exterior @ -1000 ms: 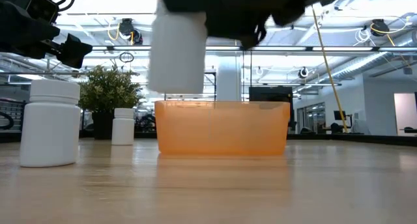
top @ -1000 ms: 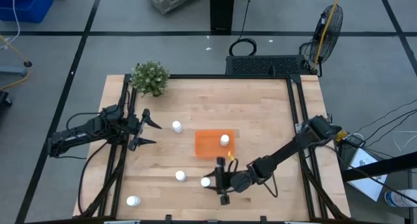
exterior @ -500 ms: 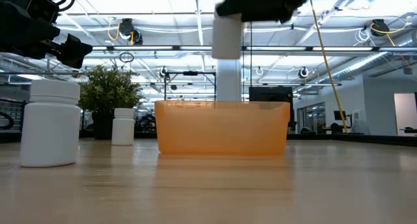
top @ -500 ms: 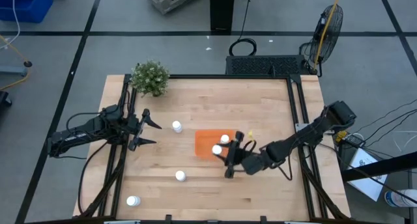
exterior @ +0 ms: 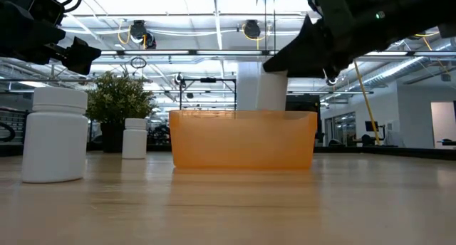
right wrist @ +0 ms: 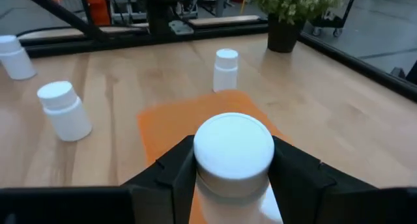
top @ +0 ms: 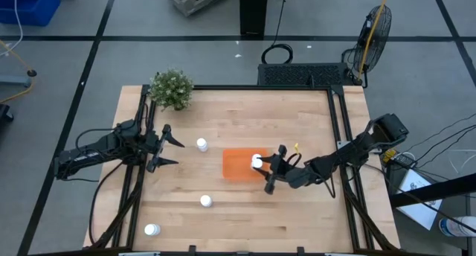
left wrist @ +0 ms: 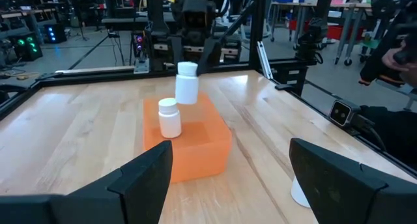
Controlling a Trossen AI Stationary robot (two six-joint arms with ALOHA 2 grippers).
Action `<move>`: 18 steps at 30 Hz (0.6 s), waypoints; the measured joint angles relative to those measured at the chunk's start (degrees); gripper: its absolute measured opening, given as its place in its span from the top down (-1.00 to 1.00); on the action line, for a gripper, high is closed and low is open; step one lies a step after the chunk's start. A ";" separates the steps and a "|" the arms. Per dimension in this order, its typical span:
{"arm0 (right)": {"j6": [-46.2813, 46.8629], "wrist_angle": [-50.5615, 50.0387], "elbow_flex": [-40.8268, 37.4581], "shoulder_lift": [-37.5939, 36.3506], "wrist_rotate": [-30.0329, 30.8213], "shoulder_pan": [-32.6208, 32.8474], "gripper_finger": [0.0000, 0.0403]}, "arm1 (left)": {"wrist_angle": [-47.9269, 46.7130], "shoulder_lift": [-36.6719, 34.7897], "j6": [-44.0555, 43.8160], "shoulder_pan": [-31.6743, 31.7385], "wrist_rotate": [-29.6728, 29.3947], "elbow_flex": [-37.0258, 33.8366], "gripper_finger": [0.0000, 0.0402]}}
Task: Pick and place pill bottles into a basket
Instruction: Put the white medicine bottle into the orange bin
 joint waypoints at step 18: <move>7.58 -4.72 -0.15 3.73 -2.23 -0.88 0.25 | -0.01 0.00 0.00 0.00 0.00 0.00 -0.54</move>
